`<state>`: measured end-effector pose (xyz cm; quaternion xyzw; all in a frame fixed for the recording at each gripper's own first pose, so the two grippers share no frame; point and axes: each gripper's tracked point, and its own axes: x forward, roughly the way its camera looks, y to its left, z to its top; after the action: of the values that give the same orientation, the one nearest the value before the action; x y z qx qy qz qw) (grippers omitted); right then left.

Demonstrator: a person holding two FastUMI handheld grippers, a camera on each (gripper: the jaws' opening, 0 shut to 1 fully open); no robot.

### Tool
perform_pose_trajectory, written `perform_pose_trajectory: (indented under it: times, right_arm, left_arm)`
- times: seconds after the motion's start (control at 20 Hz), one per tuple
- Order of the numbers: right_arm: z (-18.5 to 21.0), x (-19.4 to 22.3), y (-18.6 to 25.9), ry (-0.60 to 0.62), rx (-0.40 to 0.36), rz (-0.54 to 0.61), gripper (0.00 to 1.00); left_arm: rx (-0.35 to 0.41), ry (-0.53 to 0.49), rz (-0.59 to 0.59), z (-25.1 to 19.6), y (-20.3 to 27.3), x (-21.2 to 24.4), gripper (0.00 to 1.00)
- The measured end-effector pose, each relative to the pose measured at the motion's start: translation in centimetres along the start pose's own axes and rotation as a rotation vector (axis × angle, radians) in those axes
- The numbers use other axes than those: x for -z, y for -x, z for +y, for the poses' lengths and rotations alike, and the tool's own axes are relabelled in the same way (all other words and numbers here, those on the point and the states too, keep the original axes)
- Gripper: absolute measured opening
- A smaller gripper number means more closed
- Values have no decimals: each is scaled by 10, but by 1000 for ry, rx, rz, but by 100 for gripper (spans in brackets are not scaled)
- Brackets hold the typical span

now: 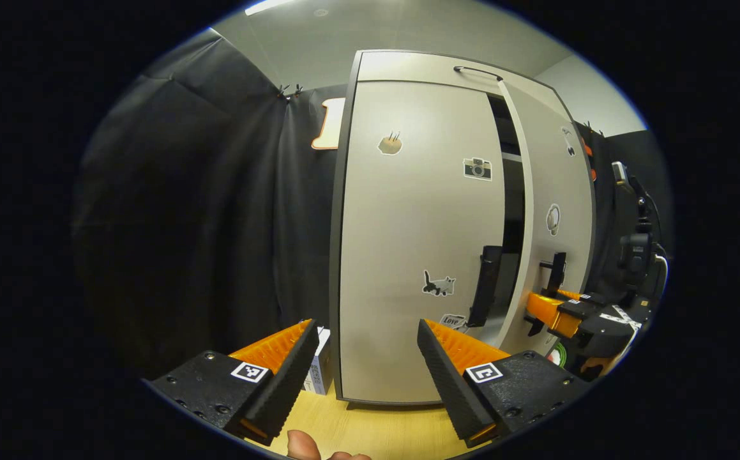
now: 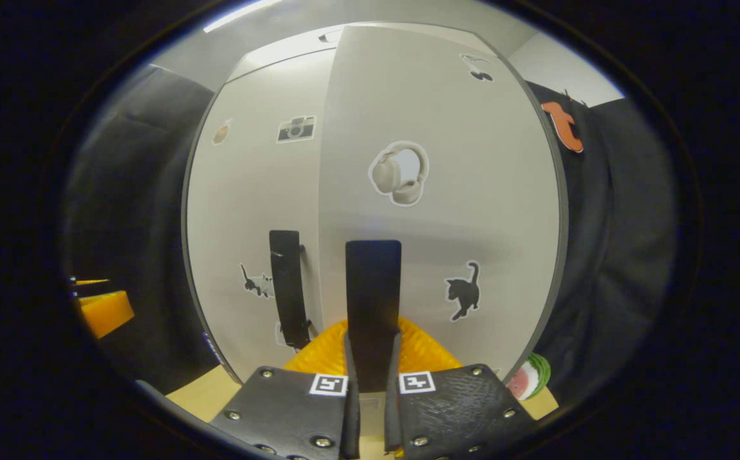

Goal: Open the right door of the double-door shoe cabinet with the right hand, and open the left door with the left hand.

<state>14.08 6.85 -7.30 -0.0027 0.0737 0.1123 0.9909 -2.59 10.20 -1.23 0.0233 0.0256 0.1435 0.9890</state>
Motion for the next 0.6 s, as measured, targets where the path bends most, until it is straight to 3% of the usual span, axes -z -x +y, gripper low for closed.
perform_pose_trajectory:
  times: [0.6]
  right_arm:
    - [-2,-3,7,-7,-95,-9,15]
  left_arm:
    - [-30,18,8,-25,12,6,96]
